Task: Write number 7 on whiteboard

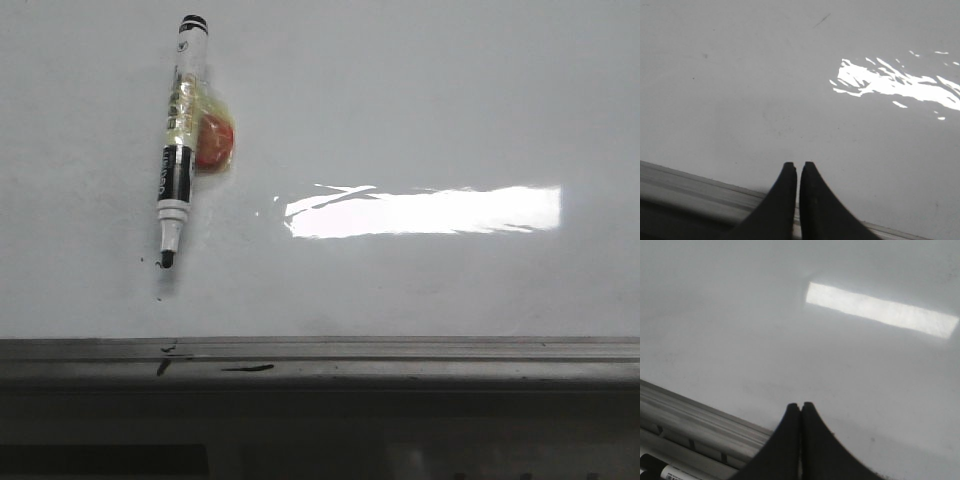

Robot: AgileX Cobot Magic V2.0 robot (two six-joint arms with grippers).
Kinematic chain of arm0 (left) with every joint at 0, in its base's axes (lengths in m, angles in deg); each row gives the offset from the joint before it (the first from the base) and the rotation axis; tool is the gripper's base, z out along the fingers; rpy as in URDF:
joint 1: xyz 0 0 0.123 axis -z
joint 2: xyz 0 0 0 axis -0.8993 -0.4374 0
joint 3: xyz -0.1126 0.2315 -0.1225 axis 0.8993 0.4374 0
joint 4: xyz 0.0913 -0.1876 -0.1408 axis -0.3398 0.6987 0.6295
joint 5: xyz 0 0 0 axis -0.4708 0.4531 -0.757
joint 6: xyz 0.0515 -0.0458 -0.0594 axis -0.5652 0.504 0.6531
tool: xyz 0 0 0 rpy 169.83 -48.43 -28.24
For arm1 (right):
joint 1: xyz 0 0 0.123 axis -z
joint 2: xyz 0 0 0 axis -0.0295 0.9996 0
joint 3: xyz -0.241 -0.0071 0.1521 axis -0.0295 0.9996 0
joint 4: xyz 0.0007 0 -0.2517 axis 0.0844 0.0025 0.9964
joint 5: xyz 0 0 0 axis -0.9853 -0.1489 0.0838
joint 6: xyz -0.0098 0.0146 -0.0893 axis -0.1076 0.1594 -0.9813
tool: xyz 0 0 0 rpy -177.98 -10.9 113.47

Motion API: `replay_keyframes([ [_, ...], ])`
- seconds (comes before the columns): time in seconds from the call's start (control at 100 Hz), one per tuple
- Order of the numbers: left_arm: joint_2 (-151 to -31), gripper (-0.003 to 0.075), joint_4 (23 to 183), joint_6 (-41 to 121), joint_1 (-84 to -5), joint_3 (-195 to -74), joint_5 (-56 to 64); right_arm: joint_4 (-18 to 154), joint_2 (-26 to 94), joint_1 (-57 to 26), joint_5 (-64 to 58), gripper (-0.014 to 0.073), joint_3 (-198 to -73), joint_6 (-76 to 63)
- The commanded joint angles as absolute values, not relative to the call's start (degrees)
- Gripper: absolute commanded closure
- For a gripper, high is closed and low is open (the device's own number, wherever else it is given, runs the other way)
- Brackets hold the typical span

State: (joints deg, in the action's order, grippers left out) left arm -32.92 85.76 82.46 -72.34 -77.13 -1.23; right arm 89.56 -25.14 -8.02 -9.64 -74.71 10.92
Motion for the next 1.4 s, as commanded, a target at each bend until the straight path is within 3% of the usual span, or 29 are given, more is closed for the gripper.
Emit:
replay_keyframes([
  [0.0,-31.30,0.0741,86.35,82.89,-72.19,-75.87,2.99,90.14,-25.15,-7.77,-8.80,0.0657,-73.89,10.97],
  [0.93,-31.30,0.0741,86.11,82.89,-72.19,-75.87,2.99,90.58,-25.15,-7.77,-8.37,0.0657,-73.89,10.97],
  [1.04,-31.30,0.0741,88.25,82.89,-72.19,-75.87,5.46,99.13,-25.15,-7.77,-4.19,0.0657,-73.89,10.97],
  [1.12,-31.30,0.0741,99.15,82.89,-72.19,-75.87,7.54,104.85,-25.15,-7.77,1.24,0.0657,-73.89,10.97],
  [1.39,-31.30,0.0741,118.74,82.89,-72.19,-75.87,7.30,101.96,-25.15,-7.77,22.05,0.0657,-73.89,11.95],
])
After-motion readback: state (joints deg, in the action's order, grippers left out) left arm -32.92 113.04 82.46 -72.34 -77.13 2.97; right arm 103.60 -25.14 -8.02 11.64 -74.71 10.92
